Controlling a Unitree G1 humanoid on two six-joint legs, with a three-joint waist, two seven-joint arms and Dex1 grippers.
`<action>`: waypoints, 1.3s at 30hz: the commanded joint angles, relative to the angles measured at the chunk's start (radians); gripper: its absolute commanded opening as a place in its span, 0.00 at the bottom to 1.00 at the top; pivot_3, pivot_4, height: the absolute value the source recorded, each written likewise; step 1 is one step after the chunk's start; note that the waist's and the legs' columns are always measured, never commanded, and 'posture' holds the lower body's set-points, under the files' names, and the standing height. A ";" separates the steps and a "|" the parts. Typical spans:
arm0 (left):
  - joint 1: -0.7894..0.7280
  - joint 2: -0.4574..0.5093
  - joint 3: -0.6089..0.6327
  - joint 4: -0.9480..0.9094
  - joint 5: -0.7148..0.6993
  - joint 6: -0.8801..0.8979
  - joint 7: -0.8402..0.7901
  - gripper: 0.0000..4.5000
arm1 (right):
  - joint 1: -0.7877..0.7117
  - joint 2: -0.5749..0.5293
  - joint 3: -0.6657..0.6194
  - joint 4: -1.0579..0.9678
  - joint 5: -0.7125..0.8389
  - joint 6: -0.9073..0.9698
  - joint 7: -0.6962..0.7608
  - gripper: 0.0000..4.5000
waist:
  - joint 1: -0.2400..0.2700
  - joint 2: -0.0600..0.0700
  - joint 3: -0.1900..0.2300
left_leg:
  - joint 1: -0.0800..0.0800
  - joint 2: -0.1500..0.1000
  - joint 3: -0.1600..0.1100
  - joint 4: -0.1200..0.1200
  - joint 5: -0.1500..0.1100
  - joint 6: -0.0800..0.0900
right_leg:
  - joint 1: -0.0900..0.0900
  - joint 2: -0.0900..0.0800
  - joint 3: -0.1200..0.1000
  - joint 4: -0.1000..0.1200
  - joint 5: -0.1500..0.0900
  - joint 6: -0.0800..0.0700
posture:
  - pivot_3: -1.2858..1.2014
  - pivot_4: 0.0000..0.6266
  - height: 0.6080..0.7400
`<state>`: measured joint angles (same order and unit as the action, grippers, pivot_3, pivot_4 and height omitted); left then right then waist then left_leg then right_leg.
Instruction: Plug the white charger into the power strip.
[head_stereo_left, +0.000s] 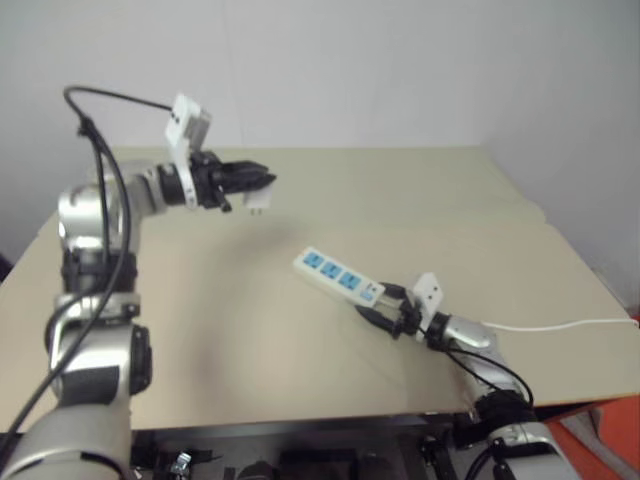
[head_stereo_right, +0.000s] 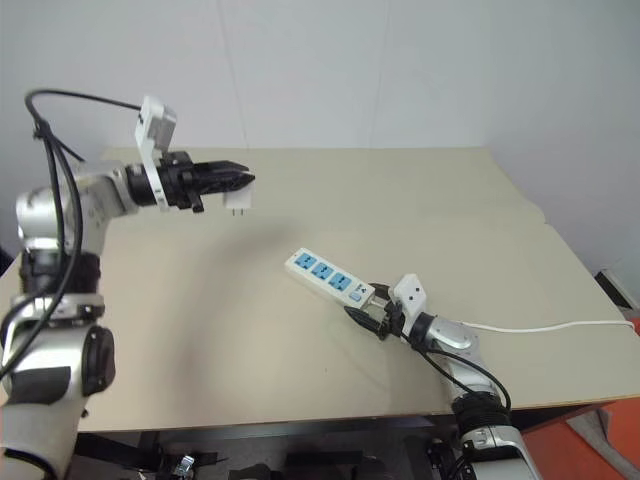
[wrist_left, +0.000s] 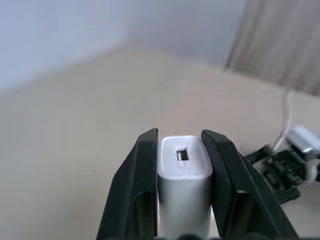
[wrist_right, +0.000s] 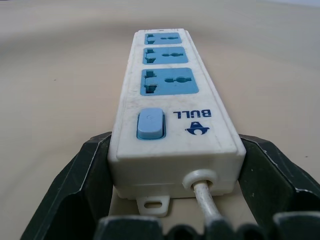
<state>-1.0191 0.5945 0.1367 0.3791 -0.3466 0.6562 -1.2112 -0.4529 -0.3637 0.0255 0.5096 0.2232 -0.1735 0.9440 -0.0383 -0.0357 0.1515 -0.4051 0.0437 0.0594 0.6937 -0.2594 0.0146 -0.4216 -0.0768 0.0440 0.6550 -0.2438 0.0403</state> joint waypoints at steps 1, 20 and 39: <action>0.031 -0.027 0.021 -0.042 -0.127 -0.039 -0.141 0.23 | -0.045 -0.023 0.021 0.006 0.009 -0.017 0.102 0.76 | 0.001 0.000 0.000 | 0.000 0.000 0.000 0.000 0.000 0.000 | 0.000 0.000 0.000 0.000 0.000 0.000 | 0.52 0.24 1.00; 0.207 -0.113 -0.117 0.042 -0.213 -0.187 -0.403 0.23 | -0.085 -0.001 0.101 -0.071 0.049 -0.021 0.427 0.76 | -0.005 0.000 0.000 | -0.001 0.001 0.000 0.001 0.000 0.001 | 0.000 0.003 0.000 -0.006 0.000 0.000 | 0.52 0.24 1.00; 0.319 -0.255 -0.174 0.059 -0.115 -0.491 -0.366 0.23 | -0.049 0.003 0.123 -0.135 0.028 0.030 0.361 0.76 | -0.005 0.000 0.000 | -0.001 0.001 0.000 0.001 0.000 0.001 | 0.000 0.003 0.000 -0.007 0.000 0.000 | 0.52 0.24 1.00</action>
<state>-0.6736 0.3429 -0.0369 0.4362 -0.4661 0.1931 -1.5673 -0.4926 -0.3671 0.1473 0.4123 0.2362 -0.1423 1.3049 -0.0436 -0.0357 0.1517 -0.4057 0.0450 0.0593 0.6944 -0.2598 0.0156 -0.4219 -0.0739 0.0441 0.6478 -0.2438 0.0402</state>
